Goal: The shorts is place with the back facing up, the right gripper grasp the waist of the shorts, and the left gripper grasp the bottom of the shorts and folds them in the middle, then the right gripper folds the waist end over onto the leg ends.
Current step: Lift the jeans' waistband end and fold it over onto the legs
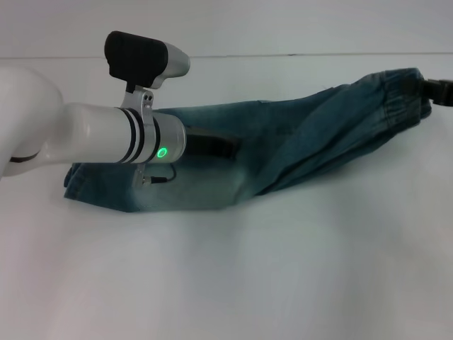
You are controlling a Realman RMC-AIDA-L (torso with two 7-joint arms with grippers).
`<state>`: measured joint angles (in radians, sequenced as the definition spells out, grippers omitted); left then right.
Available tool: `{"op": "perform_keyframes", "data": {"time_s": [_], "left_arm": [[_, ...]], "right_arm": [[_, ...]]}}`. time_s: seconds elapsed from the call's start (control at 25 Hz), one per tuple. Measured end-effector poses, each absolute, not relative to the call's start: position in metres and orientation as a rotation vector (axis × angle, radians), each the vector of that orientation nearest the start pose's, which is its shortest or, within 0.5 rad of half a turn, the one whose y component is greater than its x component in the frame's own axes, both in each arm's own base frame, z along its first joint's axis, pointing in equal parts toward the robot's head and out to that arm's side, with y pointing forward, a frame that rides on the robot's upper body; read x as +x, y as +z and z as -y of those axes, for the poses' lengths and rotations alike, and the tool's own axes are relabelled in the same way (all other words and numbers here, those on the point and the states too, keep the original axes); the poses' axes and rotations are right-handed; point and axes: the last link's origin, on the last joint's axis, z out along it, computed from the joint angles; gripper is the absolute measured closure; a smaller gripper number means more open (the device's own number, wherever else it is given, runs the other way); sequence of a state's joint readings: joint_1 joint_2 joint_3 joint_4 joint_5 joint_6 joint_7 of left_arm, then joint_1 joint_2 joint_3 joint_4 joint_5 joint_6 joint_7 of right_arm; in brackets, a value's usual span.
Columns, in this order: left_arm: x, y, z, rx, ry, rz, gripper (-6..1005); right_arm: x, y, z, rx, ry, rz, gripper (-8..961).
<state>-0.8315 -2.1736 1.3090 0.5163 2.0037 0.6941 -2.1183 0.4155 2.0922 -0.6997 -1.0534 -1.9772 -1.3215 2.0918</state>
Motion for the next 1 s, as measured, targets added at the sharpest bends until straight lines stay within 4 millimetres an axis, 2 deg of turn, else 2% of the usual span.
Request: {"op": "perform_keyframes", "data": {"time_s": [0.32, 1.0], "left_arm": [[-0.180, -0.119, -0.408, -2.497, -0.207, 1.033, 990], [-0.161, -0.139, -0.393, -2.609, -0.212, 1.013, 988]], "right_arm": [[0.254, 0.090, -0.369, -2.194, 0.702, -1.134, 903], [0.212, 0.095, -0.385, -2.272, 0.699, -1.021, 904]]}}
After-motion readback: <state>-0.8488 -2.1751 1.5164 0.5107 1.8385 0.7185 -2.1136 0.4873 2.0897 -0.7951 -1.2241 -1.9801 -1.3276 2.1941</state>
